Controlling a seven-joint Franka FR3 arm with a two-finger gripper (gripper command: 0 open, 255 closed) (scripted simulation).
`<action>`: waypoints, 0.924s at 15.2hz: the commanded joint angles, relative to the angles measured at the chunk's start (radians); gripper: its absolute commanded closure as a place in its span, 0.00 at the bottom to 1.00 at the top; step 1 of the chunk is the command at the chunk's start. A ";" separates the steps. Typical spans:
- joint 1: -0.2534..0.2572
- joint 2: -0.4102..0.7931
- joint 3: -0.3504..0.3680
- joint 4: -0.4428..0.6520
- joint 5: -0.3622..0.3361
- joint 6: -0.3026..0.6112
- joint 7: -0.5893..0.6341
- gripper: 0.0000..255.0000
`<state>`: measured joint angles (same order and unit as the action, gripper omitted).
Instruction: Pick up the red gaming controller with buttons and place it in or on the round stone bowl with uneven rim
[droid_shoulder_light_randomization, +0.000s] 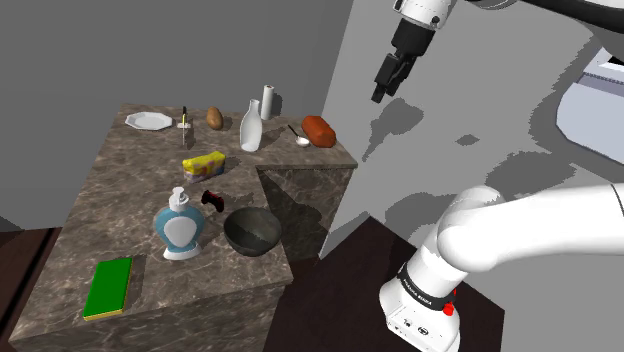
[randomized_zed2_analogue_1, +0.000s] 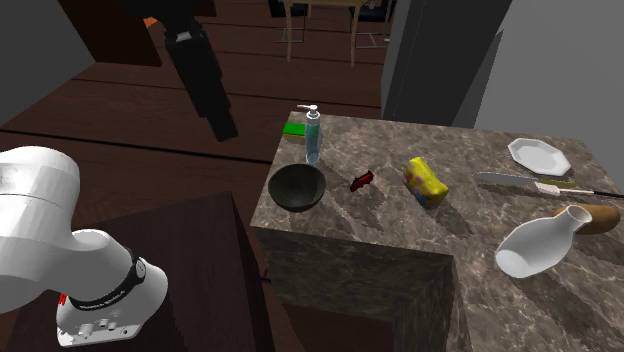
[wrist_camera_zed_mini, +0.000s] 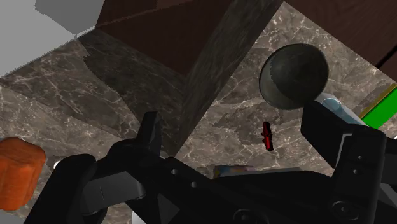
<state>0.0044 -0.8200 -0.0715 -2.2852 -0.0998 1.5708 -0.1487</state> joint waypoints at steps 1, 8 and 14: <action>0.000 0.000 0.000 0.000 0.000 0.000 0.000 0.00; 0.024 0.137 0.041 -0.091 0.029 0.211 0.066 0.00; 0.044 0.301 0.076 -0.118 0.046 0.389 0.118 0.00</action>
<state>0.0457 -0.5520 0.0001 -2.4088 -0.0563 1.9321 -0.0377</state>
